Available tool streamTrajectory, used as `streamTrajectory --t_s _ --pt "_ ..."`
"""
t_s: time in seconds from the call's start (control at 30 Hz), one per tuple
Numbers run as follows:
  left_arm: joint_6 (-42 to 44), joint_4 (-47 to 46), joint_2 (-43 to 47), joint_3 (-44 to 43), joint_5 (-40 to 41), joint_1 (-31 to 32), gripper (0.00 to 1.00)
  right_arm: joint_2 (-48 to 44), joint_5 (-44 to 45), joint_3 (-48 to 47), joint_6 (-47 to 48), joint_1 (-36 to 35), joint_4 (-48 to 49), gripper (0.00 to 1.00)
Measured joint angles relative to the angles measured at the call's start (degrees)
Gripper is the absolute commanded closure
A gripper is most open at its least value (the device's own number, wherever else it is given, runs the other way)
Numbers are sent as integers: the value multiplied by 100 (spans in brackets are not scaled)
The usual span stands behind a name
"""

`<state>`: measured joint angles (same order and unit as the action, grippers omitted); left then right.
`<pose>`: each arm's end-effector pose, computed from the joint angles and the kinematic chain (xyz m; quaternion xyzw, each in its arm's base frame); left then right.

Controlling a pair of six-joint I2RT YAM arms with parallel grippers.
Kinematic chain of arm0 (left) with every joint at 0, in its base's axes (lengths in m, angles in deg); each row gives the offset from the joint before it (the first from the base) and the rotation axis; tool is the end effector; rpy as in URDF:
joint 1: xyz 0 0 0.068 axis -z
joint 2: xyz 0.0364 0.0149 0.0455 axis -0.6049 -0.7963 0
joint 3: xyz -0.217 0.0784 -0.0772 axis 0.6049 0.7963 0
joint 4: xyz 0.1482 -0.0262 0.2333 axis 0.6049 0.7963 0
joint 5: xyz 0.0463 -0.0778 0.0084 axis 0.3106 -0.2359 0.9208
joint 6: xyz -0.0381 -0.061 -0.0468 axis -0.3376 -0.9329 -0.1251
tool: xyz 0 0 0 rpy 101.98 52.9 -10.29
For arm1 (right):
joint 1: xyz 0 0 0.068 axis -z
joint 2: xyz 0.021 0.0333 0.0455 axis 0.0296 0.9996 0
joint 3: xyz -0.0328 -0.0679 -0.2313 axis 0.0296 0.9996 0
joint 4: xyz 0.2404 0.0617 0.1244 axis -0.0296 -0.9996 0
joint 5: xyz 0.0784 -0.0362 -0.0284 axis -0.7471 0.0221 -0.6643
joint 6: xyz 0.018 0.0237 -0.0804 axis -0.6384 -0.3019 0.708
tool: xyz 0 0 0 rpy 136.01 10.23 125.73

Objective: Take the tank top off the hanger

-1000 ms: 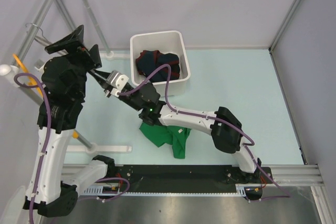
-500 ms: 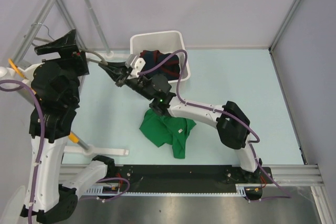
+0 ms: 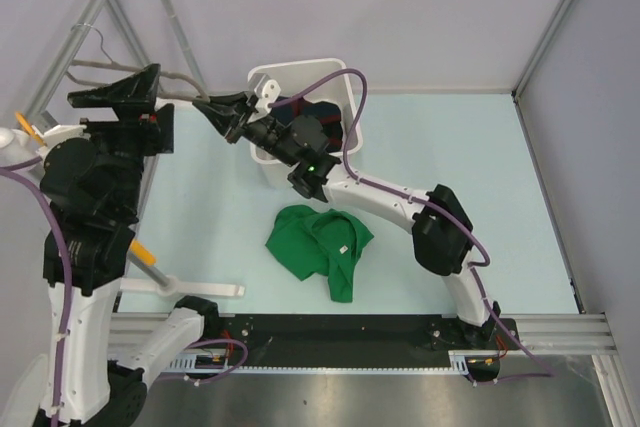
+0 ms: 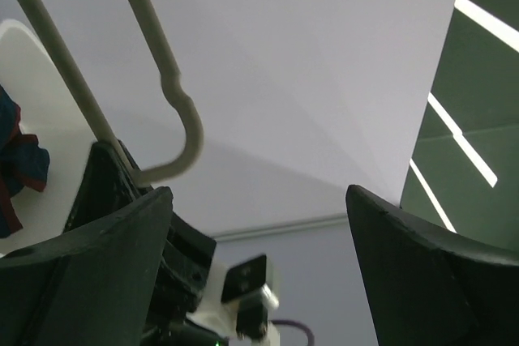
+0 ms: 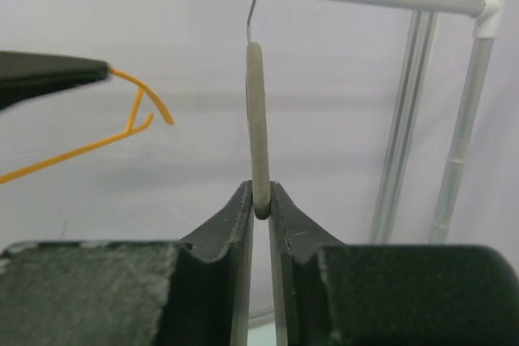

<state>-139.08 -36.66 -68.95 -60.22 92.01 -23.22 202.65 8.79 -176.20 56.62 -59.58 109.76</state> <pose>0.1818 -0.0178 0.5141 -0.4763 0.4823 -0.4511 0.5806 0.2697 0.4542 0.4053 -0.2931 0.3633 0.4557 0.7579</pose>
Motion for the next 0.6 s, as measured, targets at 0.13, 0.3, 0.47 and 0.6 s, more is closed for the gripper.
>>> streamTrajectory --t_s 0.13,0.3,0.47,0.6 --pt "199 -46 205 131 -662 0 5 90 -15 -24 -245 85 -133 66" --pt "898 -107 278 136 -1257 0 4 59 -24 177 -570 177 -321 39" --pt "1937 -170 195 83 -1801 -4 1 -369 -74 1121 -960 262 -667 13" --pt "2503 -741 216 466 -2653 -4 1 -721 -39 1510 -1185 343 -1182 0"
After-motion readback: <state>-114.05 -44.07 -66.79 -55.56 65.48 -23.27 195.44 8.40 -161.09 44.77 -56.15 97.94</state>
